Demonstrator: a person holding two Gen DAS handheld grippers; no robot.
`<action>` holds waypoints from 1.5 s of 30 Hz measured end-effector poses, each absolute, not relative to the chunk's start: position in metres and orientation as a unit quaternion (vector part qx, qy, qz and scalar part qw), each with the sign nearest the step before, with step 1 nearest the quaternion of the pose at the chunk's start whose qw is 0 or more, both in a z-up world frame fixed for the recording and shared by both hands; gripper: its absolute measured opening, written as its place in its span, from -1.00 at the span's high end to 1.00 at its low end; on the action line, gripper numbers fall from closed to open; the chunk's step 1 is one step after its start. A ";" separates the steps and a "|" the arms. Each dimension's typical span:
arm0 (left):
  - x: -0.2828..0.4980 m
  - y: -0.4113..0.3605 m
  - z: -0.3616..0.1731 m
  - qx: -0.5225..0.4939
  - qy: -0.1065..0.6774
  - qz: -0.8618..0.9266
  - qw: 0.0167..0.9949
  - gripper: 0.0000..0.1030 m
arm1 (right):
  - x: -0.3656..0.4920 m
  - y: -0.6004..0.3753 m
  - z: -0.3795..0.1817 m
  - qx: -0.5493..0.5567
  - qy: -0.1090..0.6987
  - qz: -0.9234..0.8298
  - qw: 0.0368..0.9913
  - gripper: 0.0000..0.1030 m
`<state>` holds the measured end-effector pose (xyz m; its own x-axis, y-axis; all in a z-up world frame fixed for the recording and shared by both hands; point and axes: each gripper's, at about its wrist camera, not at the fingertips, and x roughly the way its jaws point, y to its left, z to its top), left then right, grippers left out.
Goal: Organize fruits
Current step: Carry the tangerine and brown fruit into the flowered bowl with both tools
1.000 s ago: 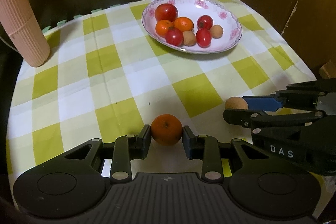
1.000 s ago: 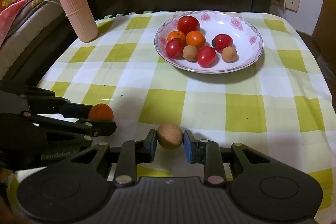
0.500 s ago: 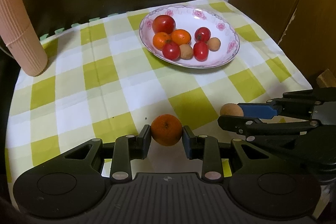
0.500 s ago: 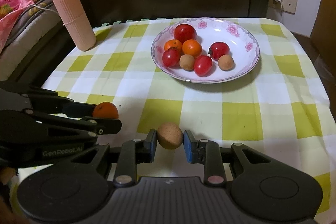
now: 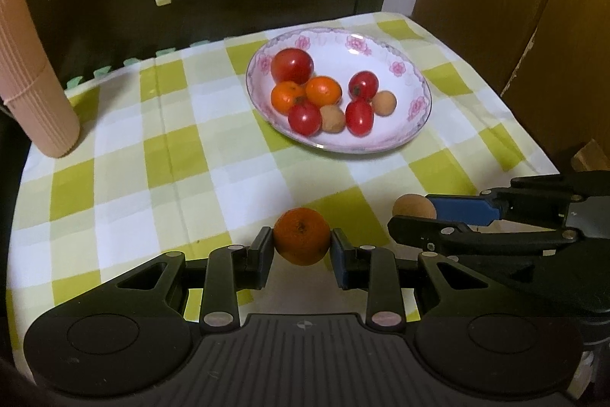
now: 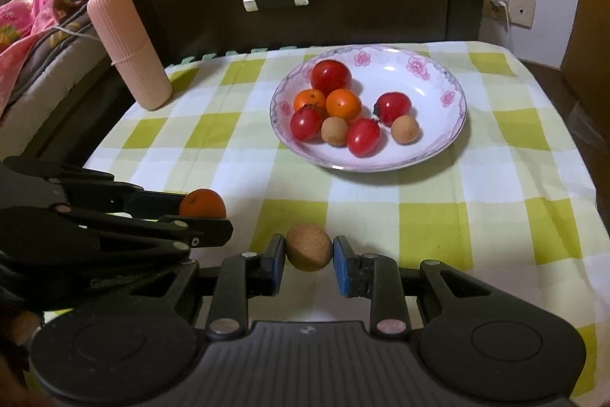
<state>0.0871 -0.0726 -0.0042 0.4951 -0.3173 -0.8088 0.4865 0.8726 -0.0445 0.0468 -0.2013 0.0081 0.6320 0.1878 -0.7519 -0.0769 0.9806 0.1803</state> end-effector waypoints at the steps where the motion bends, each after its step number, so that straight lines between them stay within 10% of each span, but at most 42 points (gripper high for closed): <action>1: 0.088 -0.074 -0.004 0.094 0.444 -0.234 0.860 0.25 | 0.048 -0.202 0.009 0.068 0.422 0.073 0.901 0.48; 45: 0.182 -0.147 0.005 0.118 0.406 -0.235 0.875 0.25 | 0.140 -0.278 0.005 0.141 0.387 0.025 0.911 0.47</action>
<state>0.1817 -0.1467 0.0054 0.5598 -0.3155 -0.7662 0.5077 0.8614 0.0163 0.1395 -0.2779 0.0054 0.6992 0.1550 -0.6979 0.0631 0.9590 0.2761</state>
